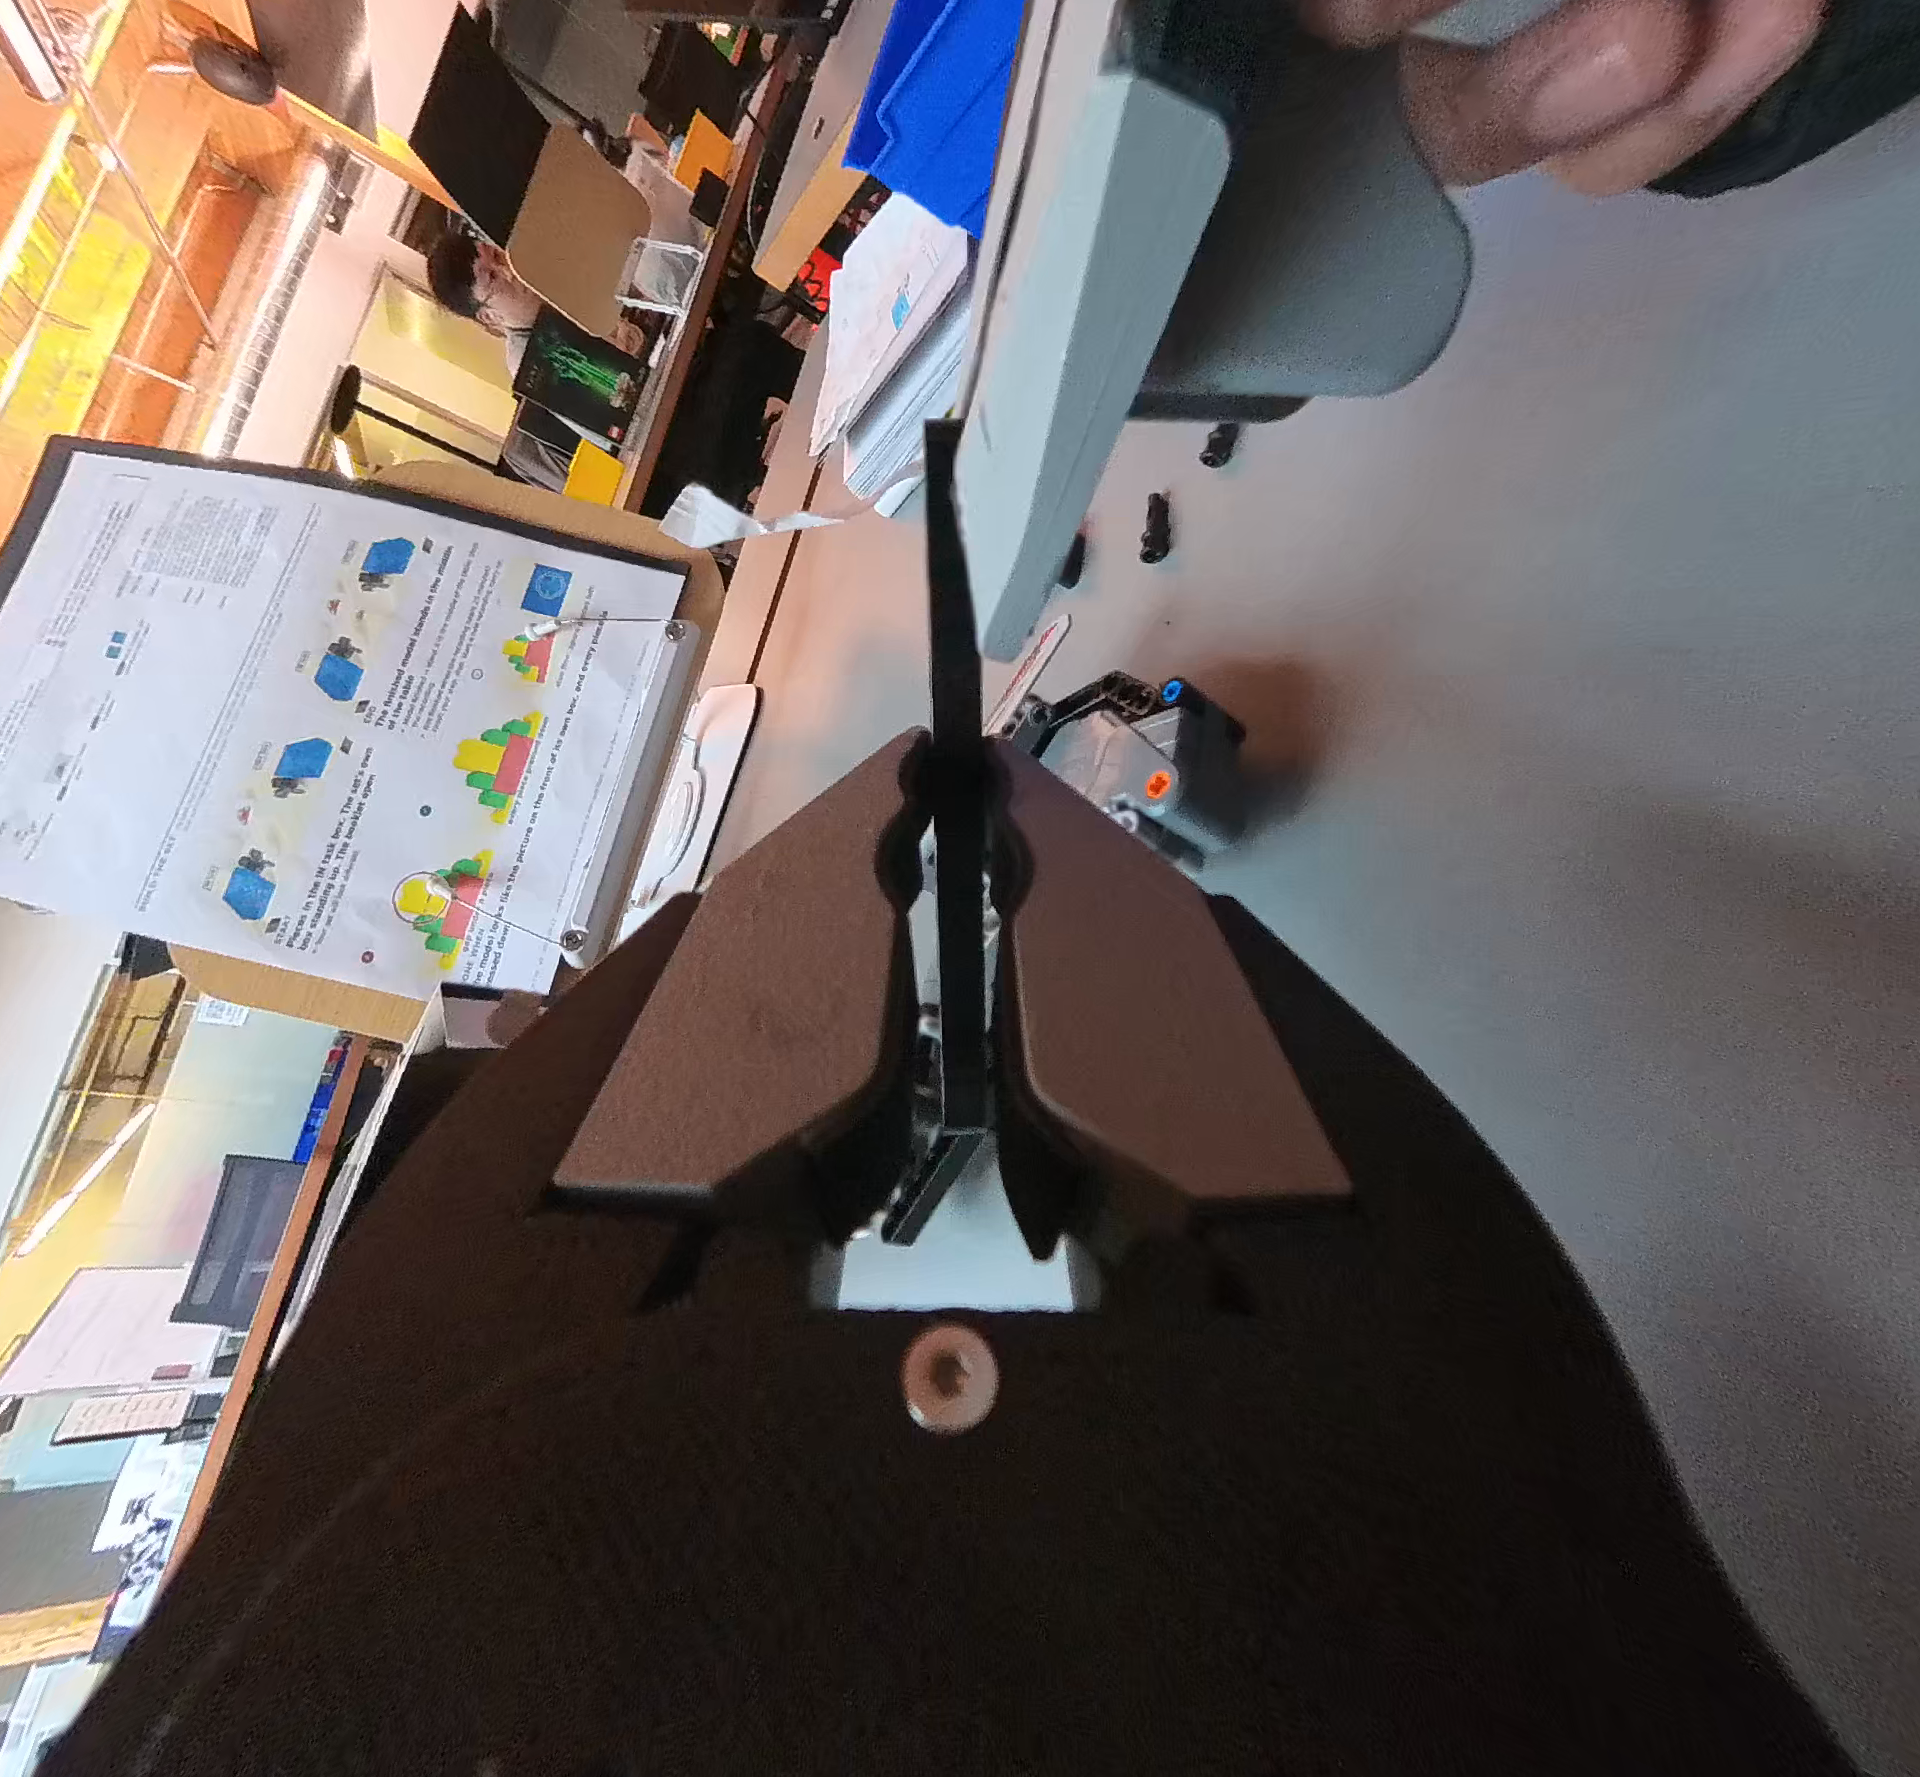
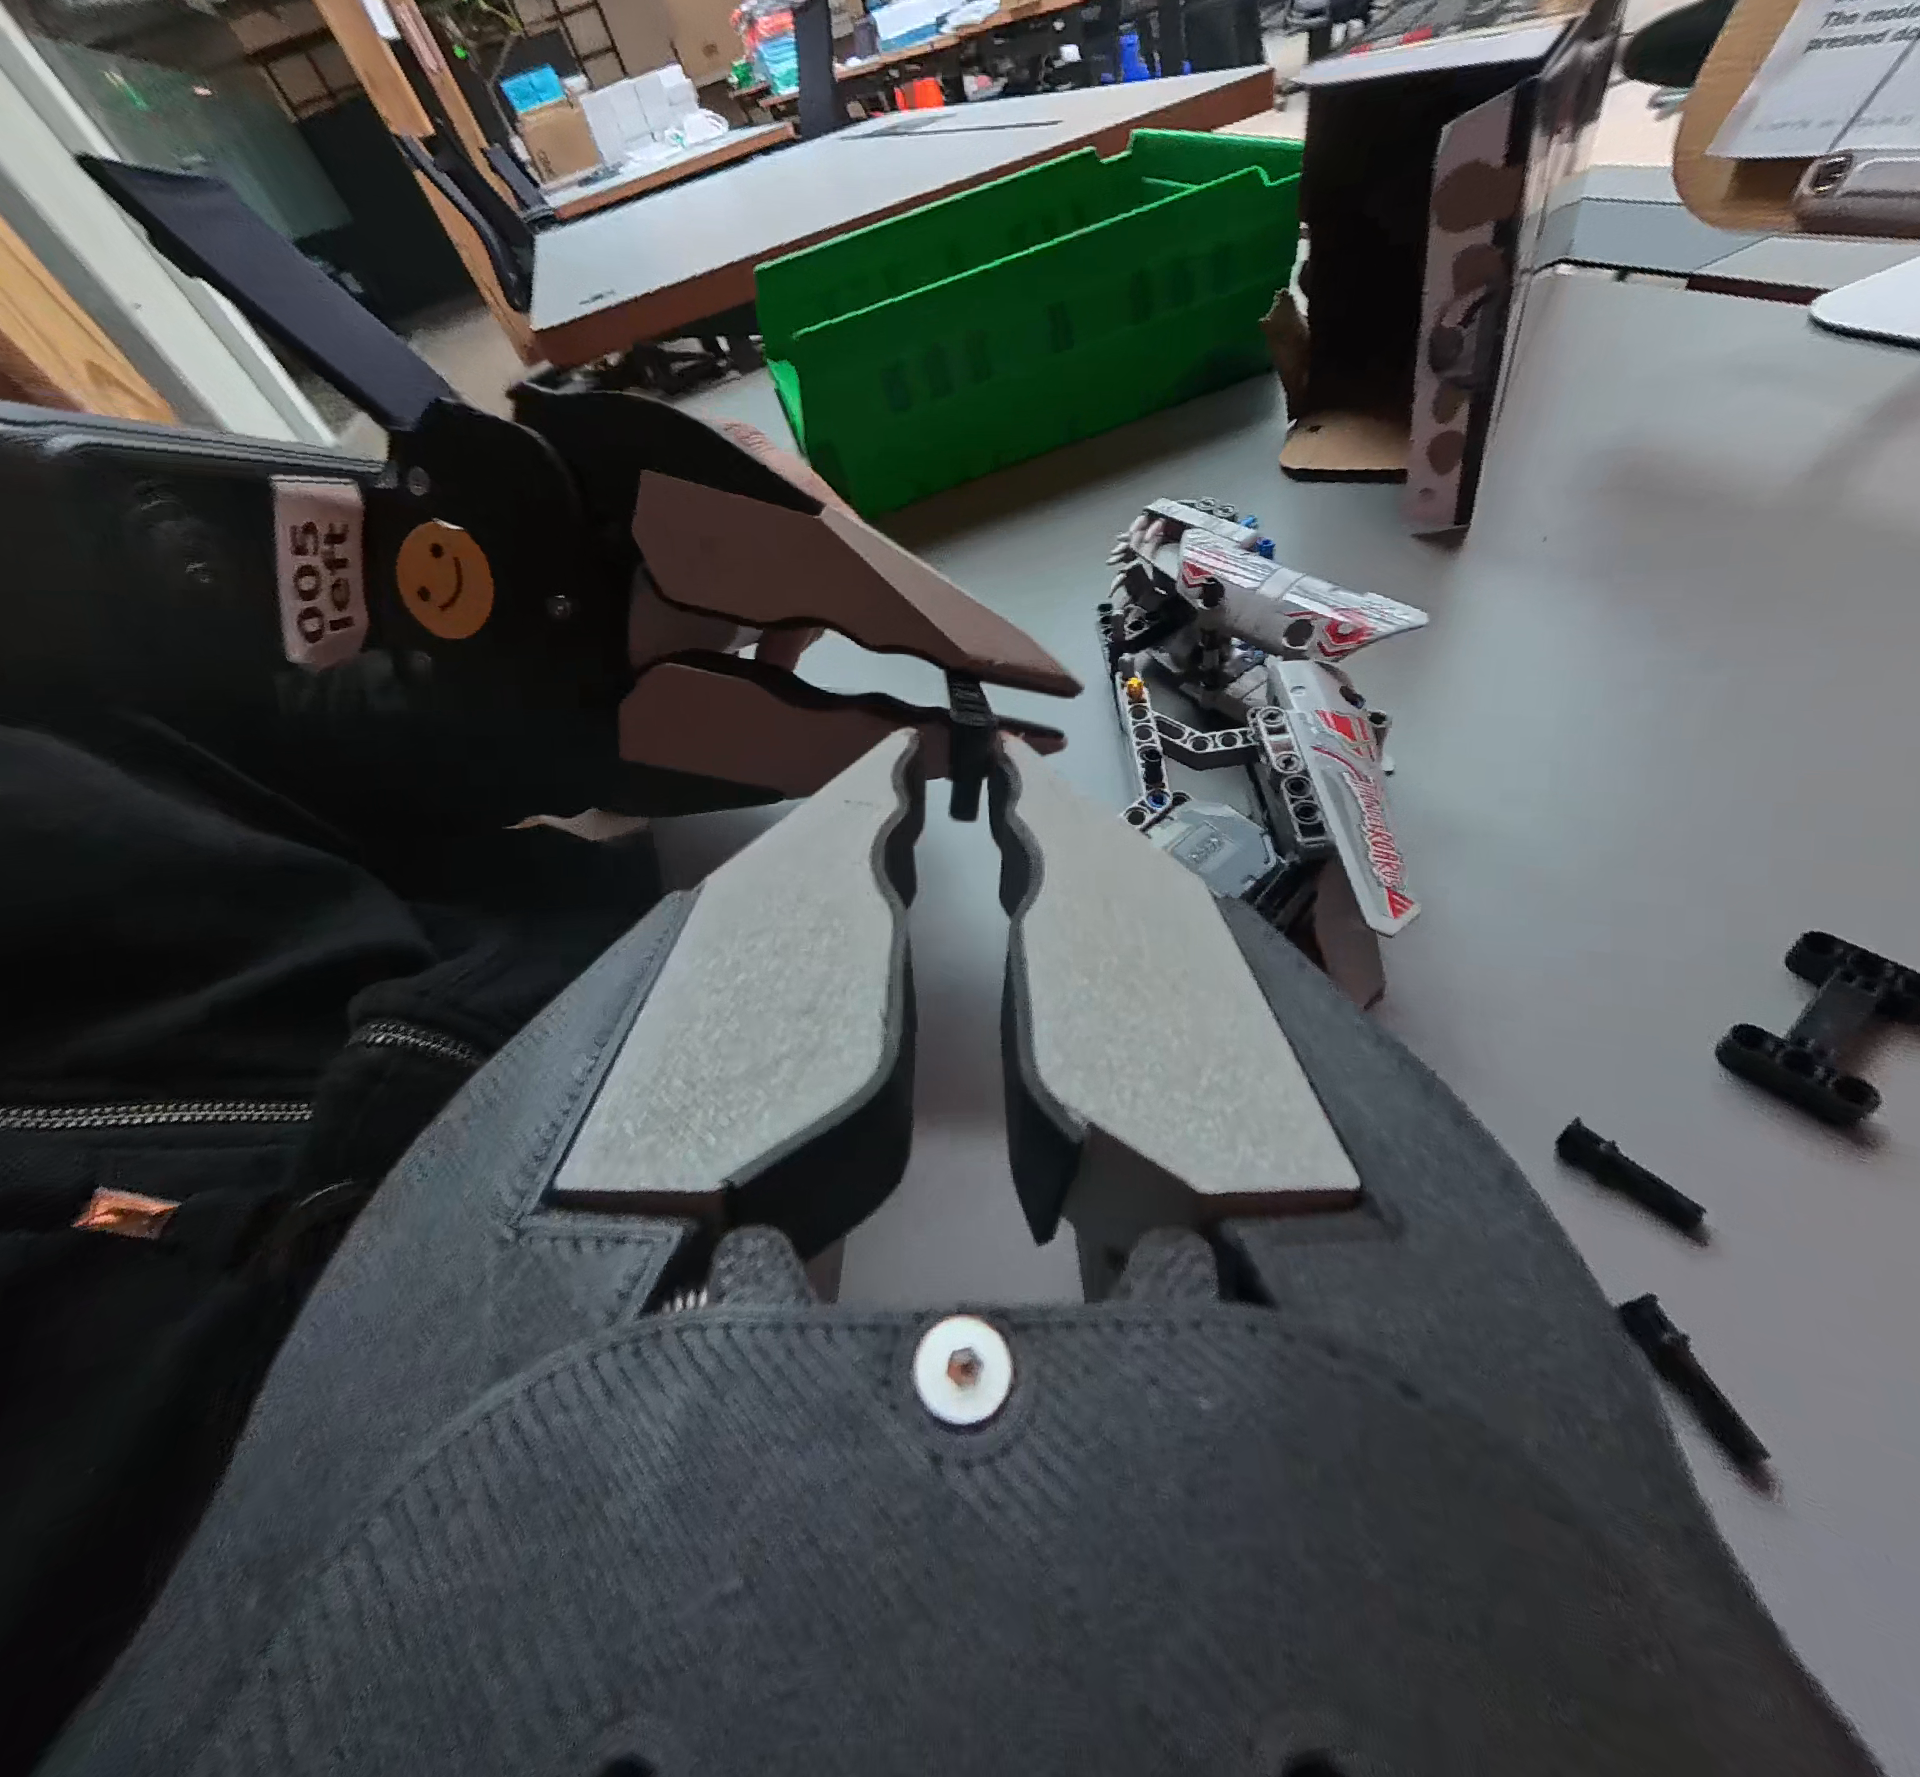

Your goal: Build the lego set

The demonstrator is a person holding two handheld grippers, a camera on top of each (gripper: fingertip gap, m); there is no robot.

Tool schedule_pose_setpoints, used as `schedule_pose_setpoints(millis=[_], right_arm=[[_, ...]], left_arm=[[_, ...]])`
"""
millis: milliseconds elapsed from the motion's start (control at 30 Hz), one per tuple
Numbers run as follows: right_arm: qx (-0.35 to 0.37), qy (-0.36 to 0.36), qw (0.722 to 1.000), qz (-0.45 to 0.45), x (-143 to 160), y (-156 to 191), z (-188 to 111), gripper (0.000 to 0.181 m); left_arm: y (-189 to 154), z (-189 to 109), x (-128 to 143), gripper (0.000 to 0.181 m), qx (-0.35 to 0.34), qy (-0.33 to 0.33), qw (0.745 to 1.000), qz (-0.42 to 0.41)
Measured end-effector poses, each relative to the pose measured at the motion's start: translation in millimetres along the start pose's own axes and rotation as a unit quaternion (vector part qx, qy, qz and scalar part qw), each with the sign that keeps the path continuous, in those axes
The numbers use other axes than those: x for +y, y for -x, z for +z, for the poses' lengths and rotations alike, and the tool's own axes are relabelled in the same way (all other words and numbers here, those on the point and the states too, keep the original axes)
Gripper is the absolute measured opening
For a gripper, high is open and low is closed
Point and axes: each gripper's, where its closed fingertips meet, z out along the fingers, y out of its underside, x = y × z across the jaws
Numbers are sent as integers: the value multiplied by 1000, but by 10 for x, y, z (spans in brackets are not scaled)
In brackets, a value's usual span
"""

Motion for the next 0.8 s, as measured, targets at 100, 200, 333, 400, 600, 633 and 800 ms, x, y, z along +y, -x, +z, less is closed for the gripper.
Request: schedule_pose_setpoints(millis=[100,200,333,400,600,633,800], right_arm=[[12,-8,1000,-6,-17,-9,15,4],[20,-14,1000,-8,-31,-4,32,3],[32,2,999,-32,11,25,60,3],[33,18,999,-39,43,35,50,3],[45,93,993,-61,236,2,72,2],[44,95,993,-58,257,-4,74,1],[31,85,995,-33,282,-16,74,1]], left_arm=[[10,3,5,5,1,4,1000,-23],[17,13,16,5,-5,9,1000,-23],[2,6,-38,5,-22,7,1000,20],[-7,-6,-43,5,-21,1,999,35],[-26,1,34,5,-36,9,997,64],[-28,4,38,6,-37,8,997,62],[-78,39,58,5,-27,11,998,57]])
